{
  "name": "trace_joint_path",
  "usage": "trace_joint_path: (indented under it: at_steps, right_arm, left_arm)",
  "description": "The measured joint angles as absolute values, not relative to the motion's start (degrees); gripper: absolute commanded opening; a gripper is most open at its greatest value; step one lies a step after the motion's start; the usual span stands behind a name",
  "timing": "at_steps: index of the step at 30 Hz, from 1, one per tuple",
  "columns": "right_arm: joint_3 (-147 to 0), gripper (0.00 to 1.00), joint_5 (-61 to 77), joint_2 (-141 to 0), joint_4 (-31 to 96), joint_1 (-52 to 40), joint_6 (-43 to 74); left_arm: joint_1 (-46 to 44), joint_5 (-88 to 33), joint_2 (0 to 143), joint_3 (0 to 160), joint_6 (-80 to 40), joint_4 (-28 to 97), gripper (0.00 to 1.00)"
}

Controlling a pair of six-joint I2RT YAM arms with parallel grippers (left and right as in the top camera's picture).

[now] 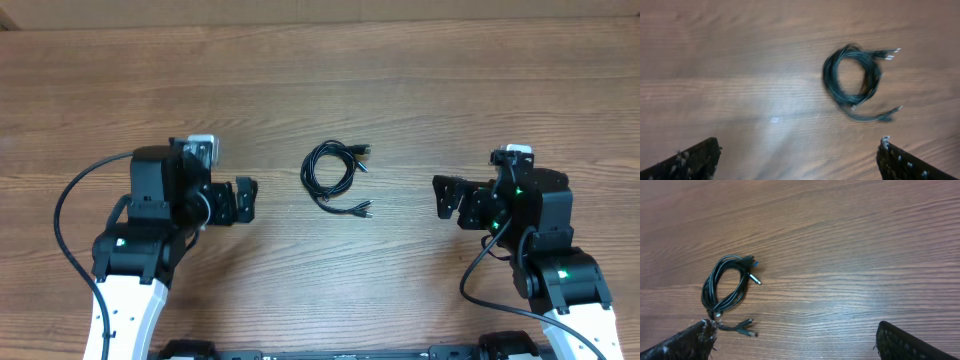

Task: Untangle cables
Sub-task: 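Reach the left gripper forward and grasp the black cable coil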

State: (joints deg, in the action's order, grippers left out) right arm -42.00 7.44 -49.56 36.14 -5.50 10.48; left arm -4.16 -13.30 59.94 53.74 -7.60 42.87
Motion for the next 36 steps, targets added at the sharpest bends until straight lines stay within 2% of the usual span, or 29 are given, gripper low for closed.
trace_joint_path:
  at_steps: [5, 11, 15, 17, 27, 36]
  right_arm:
    - [-42.0, 1.00, 8.2, -49.6, 34.4, -5.5, 10.5]
    - [-42.0, 1.00, 8.6, -49.6, 33.9, -5.5, 10.5]
    - [-42.0, 1.00, 8.6, -49.6, 33.8, -5.5, 10.5]
    - [-42.0, 1.00, 8.6, -49.6, 33.8, -5.5, 10.5]
    - [-42.0, 1.00, 8.6, -49.6, 33.8, -5.5, 10.5]
    - [-42.0, 1.00, 8.6, -49.6, 34.0, -5.5, 10.5]
  left_arm:
    - [-4.2, -16.2, 62.6, 54.0, -8.5, 32.9, 0.97]
    - [-8.0, -15.3, 69.9, 54.2, -9.1, 27.0, 0.95]
    - [-11.4, -14.3, 76.9, 54.2, -11.3, 23.8, 0.82]
    - [-12.6, -14.1, 80.4, 54.2, -13.1, 22.7, 0.79]
    - [-19.7, -13.0, 92.7, 54.2, -22.8, 14.2, 0.76]
    - [-25.9, -2.7, 97.8, 54.2, -28.2, 11.5, 0.76]
